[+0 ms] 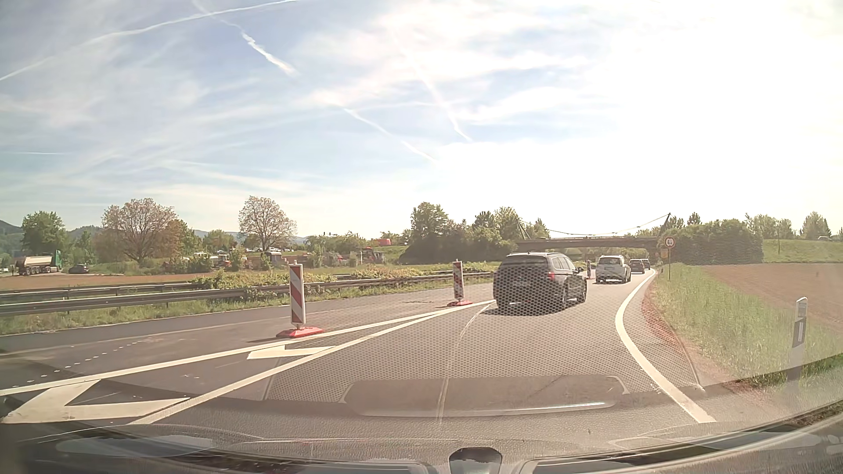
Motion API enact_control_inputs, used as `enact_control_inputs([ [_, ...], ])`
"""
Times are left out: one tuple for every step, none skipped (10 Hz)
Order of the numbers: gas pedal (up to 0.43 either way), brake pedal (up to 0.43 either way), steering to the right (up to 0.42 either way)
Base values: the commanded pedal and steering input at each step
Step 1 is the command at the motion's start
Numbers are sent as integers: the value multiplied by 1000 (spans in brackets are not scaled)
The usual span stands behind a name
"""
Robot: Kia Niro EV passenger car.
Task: Follow the waypoints while adhering to traffic rules and regulations
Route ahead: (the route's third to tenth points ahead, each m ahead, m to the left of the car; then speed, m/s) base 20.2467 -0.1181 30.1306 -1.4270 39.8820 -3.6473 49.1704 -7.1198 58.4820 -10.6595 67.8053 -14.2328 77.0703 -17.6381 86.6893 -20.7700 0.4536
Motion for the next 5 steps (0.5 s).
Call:
enact_control_inputs([
  [0,262,59],
  [0,274,62],
  [0,274,68],
  [0,287,69],
  [0,287,65],
])
